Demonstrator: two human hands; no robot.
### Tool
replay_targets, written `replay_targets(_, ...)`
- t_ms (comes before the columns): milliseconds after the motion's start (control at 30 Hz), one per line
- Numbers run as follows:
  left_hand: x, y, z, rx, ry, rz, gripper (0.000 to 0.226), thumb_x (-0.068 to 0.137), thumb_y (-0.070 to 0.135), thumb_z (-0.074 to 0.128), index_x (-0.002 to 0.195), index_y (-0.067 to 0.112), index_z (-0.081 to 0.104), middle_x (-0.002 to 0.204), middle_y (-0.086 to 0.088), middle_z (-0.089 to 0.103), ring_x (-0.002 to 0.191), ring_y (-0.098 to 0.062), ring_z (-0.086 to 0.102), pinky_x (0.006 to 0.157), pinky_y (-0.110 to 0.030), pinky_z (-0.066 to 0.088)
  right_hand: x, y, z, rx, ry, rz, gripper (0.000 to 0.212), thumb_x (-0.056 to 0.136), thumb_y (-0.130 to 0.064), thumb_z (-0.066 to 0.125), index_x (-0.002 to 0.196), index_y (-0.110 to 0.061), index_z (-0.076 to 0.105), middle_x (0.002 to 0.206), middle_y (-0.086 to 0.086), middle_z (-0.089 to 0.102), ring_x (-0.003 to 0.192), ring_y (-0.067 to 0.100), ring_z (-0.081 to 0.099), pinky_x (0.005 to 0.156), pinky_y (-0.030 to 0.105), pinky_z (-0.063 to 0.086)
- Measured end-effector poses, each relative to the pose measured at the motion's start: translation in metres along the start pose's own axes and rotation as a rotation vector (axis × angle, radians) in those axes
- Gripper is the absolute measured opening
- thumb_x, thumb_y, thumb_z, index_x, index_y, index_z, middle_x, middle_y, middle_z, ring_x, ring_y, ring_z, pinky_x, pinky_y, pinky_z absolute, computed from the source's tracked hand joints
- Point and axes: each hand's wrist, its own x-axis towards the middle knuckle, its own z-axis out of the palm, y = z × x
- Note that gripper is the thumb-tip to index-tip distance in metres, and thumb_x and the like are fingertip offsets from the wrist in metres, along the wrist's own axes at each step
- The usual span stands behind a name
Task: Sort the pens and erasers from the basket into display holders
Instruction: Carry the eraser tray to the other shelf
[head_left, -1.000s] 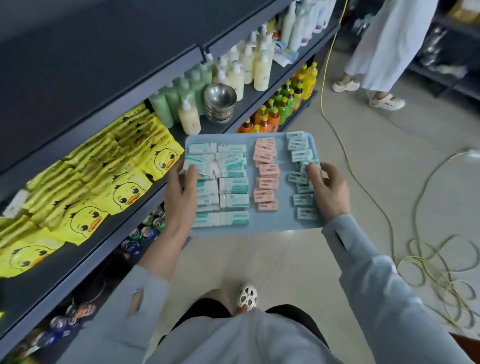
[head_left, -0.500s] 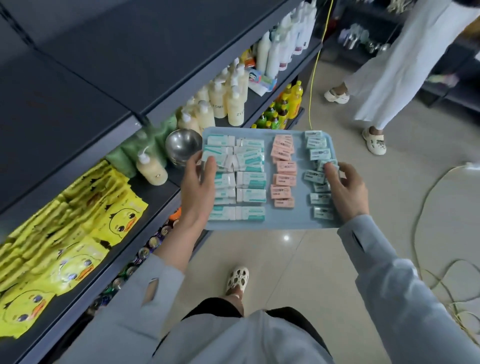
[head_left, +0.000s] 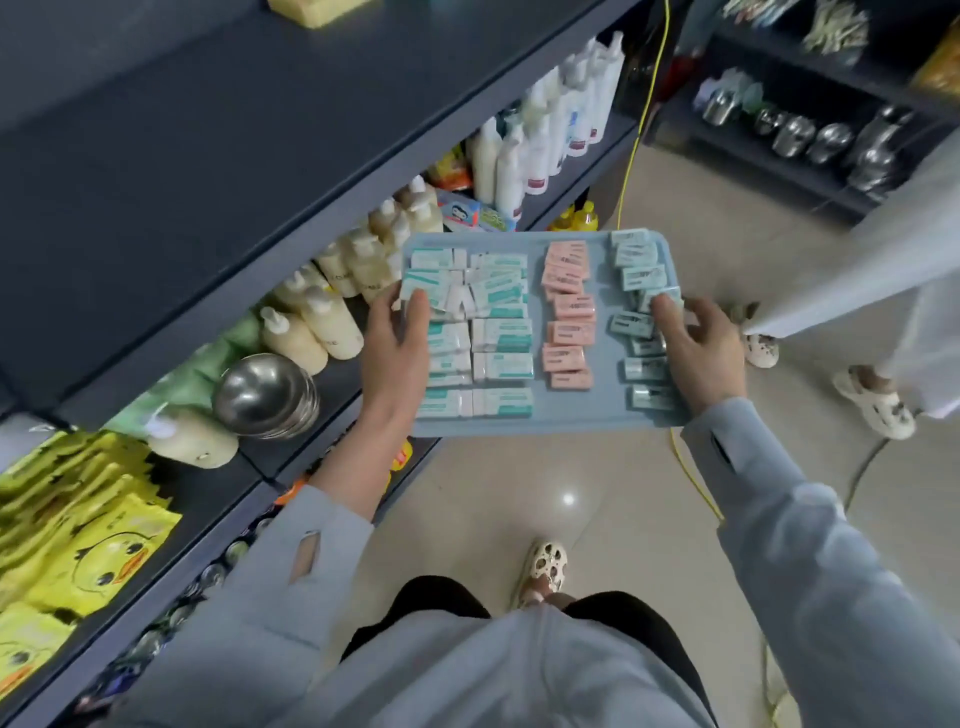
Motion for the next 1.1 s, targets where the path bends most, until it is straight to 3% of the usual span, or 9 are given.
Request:
replay_targets(100,0.024,0.012,0.050,-0.030,0.011,-0.029,0.031,0.092,0.052,0.048,0.118,0.034,0.053,0.108,0.008,0.067,0.099,-0.011,0.066,0.091,-0.045,0.053,0.056,-0.002,-0.022,-0.026,-0.027,-0.028,0.033,0.092,-0.050,0.055,0.109,-0.023,0.064,0.097,-0.003,0.066,0.090,0.015,0.062,0.077,0.025,0.042)
replay_targets(333,0.099,0.047,0.162,-0.008,-0.003,-0.030,0.054,0.083,0.066,0.046,0.124,0.032,0.052,0.113,0.009,0.067,0.102,-0.011,0.066,0.092,-0.046,0.053,0.189,0.001,-0.059,-0.049,-0.018,-0.012,0.038,0.091,-0.053,0.054,0.116,-0.025,0.061,0.100,-0.002,0.064,0.093,0.018,0.061,0.082,0.026,0.044)
replay_targets(467,0.150,0.064,0.220,-0.023,-0.027,-0.017,0.050,0.088,0.061,0.046,0.127,0.030,0.051,0.115,0.007,0.066,0.102,-0.010,0.065,0.092,-0.044,0.053,0.260,-0.002,-0.071,-0.034,0.003,-0.017,0.042,0.091,-0.052,0.055,0.121,-0.022,0.059,0.100,-0.004,0.062,0.091,0.012,0.059,0.078,0.022,0.041)
replay_targets(600,0.192,0.089,0.269,-0.051,-0.024,-0.007,0.045,0.097,0.048,0.045,0.137,0.027,0.044,0.113,0.016,0.061,0.106,-0.003,0.059,0.097,-0.032,0.048,0.327,-0.013,-0.083,-0.039,0.020,-0.019,0.043,0.091,-0.052,0.055,0.122,-0.021,0.059,0.099,-0.003,0.061,0.088,0.011,0.059,0.073,0.019,0.040)
replay_targets(800,0.250,0.132,0.327,-0.033,0.036,0.029,0.038,0.095,0.052,0.046,0.122,0.026,0.053,0.110,0.007,0.067,0.099,-0.009,0.065,0.092,-0.044,0.053,0.425,-0.038,-0.105,-0.030,-0.011,-0.065,0.044,0.090,-0.054,0.055,0.120,-0.022,0.060,0.101,-0.005,0.064,0.086,0.009,0.062,0.069,0.015,0.042)
replay_targets(933,0.280,0.162,0.365,-0.063,0.113,0.027,0.038,0.095,0.051,0.046,0.121,0.024,0.052,0.111,0.007,0.066,0.100,-0.008,0.065,0.090,-0.040,0.054,0.497,-0.063,-0.118,-0.063,-0.071,-0.157,0.042,0.090,-0.053,0.054,0.117,-0.022,0.062,0.105,-0.006,0.064,0.092,0.008,0.059,0.072,0.014,0.042)
replay_targets(1033,0.303,0.187,0.388,-0.055,0.213,0.036,0.038,0.096,0.050,0.045,0.123,0.024,0.051,0.108,0.013,0.063,0.096,-0.002,0.062,0.081,-0.028,0.052,0.551,-0.087,-0.125,-0.062,-0.140,-0.219,0.049,0.086,-0.059,0.054,0.118,-0.023,0.062,0.114,-0.003,0.066,0.104,0.016,0.061,0.093,0.034,0.049)
replay_targets(1100,0.318,0.202,0.397,-0.082,0.267,0.027,0.041,0.094,0.053,0.046,0.123,0.023,0.052,0.109,0.009,0.064,0.096,-0.006,0.064,0.083,-0.032,0.055,0.584,-0.105,-0.123,-0.065,-0.175,-0.266,0.052,0.083,-0.063,0.054,0.117,-0.024,0.063,0.113,-0.004,0.067,0.105,0.018,0.062,0.095,0.038,0.049)
